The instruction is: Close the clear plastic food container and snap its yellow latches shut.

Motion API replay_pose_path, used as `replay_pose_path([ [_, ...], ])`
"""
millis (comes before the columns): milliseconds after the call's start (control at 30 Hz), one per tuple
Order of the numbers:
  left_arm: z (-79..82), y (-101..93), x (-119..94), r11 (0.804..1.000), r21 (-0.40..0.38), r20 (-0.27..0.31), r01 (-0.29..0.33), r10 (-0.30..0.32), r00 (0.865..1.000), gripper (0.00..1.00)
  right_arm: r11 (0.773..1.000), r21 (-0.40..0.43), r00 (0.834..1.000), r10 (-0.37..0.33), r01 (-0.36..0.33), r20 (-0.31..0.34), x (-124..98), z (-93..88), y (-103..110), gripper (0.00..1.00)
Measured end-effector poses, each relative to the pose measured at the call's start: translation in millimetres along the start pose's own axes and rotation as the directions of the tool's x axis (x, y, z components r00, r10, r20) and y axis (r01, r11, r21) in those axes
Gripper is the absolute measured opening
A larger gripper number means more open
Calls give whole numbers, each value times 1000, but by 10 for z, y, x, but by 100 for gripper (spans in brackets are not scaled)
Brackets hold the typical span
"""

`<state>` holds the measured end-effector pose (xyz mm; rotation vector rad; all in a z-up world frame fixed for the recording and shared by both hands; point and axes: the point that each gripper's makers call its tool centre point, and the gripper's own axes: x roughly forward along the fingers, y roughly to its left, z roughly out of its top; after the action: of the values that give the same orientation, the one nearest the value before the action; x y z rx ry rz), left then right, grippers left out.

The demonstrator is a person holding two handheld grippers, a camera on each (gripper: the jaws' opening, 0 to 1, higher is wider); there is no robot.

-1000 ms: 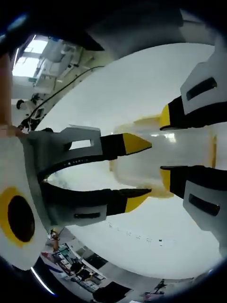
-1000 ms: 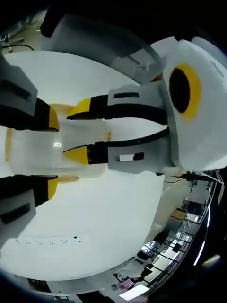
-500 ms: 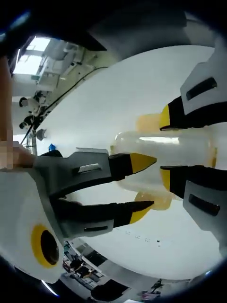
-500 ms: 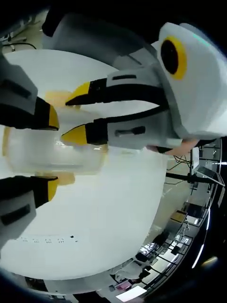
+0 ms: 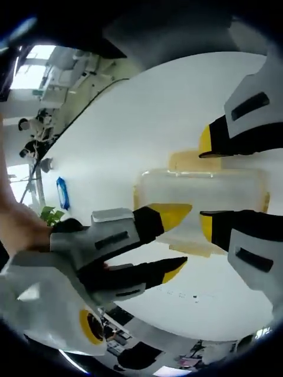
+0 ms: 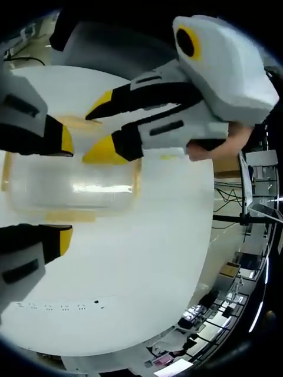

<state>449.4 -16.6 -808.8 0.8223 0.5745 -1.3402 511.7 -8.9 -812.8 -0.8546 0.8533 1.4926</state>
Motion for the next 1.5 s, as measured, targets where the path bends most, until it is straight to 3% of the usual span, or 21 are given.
replay_pose_path([
  [233, -45, 5, 63, 983, 160, -54, -91, 101, 993, 32, 999, 24, 999, 41, -41, 2, 22, -1, -12, 44],
  [467, -47, 12, 110, 964, 213, -58, -161, 177, 983, 32, 996, 38, 997, 76, -77, 6, 31, -11, 4, 42],
  [667, -41, 41, 115, 966, 149, -57, -214, 224, 973, 31, 990, 22, 988, 137, -136, -76, 66, -5, 13, 42],
  [967, -66, 22, 121, 969, 116, -83, -219, 229, 970, 29, 975, -4, 964, 217, -220, -156, 141, 5, 41, 42],
  [1000, -68, 23, 126, 967, 122, -87, -224, 236, 968, 28, 975, -3, 963, 221, -224, -156, 143, 2, 35, 42],
  [1033, -63, 6, 140, 968, 126, -87, -217, 228, 970, 27, 970, 63, 960, 240, -233, -146, 161, -13, 81, 41],
  [1067, 56, 16, 212, 960, 184, -40, -213, 224, 974, 26, 960, 9, 954, 278, -278, -112, 210, 24, 114, 41],
  [1100, -9, -28, 195, 971, 116, -78, -209, 218, 973, 26, 963, 24, 953, 270, -269, -137, 177, -19, 74, 41],
  [1300, -66, 34, 142, 970, 118, -71, -213, 222, 972, 27, 961, 26, 950, 275, -274, -145, 172, -24, 62, 41],
  [1500, -61, 36, 145, 964, 145, -67, -223, 234, 970, 29, 959, 35, 954, 284, -282, -96, 160, -33, 32, 42],
])
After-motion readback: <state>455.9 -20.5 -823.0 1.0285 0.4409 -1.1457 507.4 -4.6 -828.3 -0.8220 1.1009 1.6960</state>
